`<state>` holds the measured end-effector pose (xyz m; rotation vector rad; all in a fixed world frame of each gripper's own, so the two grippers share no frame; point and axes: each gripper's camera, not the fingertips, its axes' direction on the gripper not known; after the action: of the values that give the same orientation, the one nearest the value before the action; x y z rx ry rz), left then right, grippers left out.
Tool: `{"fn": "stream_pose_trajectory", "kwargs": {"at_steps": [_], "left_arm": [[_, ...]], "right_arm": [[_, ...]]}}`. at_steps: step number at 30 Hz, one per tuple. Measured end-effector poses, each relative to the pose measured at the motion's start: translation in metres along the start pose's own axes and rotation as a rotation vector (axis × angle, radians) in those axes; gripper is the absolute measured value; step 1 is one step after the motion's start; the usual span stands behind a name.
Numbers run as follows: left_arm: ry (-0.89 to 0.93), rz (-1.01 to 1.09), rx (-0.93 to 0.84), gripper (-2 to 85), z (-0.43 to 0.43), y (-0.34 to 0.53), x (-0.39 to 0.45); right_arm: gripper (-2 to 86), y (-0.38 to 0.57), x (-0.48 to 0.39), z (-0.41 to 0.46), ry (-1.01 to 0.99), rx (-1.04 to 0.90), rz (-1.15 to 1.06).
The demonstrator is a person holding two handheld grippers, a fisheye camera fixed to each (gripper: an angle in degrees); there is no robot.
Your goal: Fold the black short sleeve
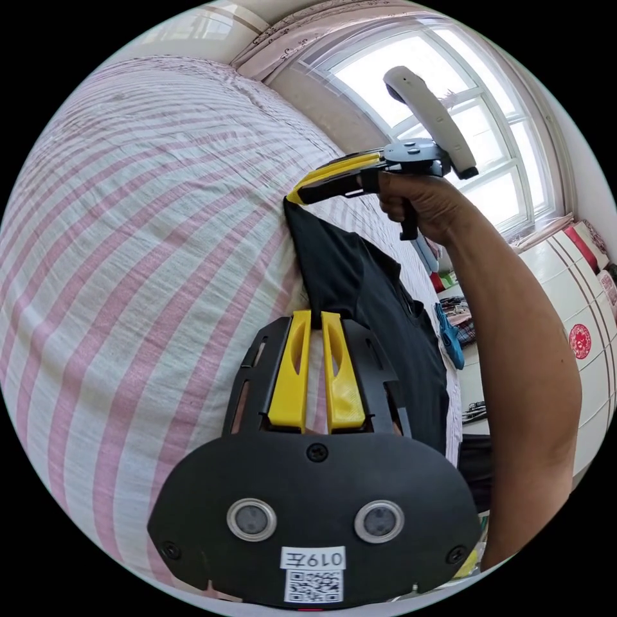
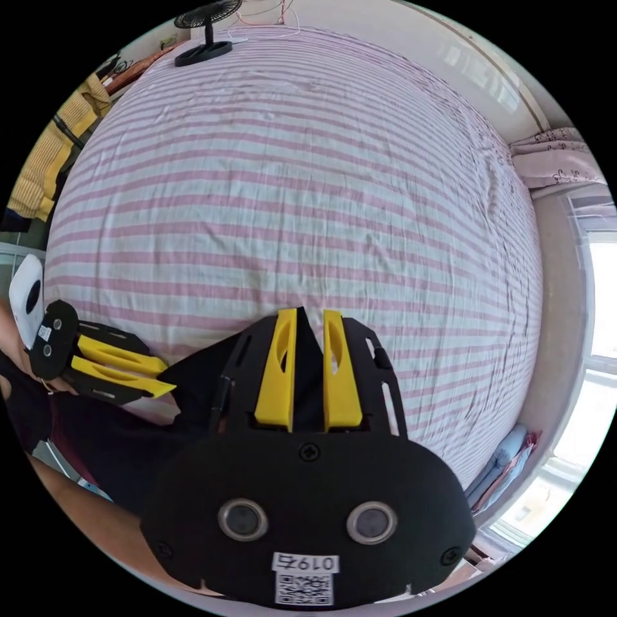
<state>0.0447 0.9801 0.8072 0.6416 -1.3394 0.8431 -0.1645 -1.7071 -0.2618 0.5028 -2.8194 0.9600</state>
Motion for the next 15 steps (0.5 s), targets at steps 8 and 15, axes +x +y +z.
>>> {"fn": "stream_pose_trajectory", "kwargs": {"at_steps": [8, 15], "left_arm": [[0.009, -0.004, 0.000, 1.5, 0.009, 0.003, 0.015], [0.007, -0.005, -0.001, 1.5, 0.015, 0.013, 0.033]], "right_arm": [[7.5, -0.012, 0.013, 0.001, -0.003, -0.079, -0.038], [-0.2, 0.005, 0.019, 0.004, -0.060, -0.063, -0.060]]}}
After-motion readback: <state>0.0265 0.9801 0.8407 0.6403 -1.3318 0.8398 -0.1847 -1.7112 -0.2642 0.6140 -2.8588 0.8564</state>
